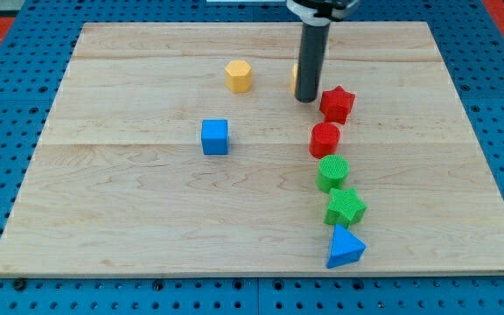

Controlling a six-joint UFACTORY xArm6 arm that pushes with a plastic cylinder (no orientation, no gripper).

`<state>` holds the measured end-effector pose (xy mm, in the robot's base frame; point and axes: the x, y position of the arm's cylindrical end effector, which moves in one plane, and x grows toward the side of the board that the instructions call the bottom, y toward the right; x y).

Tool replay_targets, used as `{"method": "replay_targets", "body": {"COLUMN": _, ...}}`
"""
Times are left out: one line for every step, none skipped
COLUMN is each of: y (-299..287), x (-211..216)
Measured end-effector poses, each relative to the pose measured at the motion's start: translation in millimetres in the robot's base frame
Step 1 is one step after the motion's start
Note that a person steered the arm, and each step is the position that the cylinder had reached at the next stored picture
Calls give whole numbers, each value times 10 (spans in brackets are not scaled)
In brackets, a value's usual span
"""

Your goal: Move the red star slightly to the down

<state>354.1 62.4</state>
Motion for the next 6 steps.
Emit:
{"method": "replay_targets", "body": {"y": -16, "x": -151}}
{"method": "replay_targets", "body": {"y": 9, "x": -220}}
{"method": "replay_targets", "body": {"y": 472, "x": -219}}
{"method": "replay_targets", "body": {"y": 1163, "x": -204}}
{"method": "replay_targets", "body": {"y": 1279, "x": 56}}
{"method": "replay_targets", "body": {"y": 1083, "x": 103}}
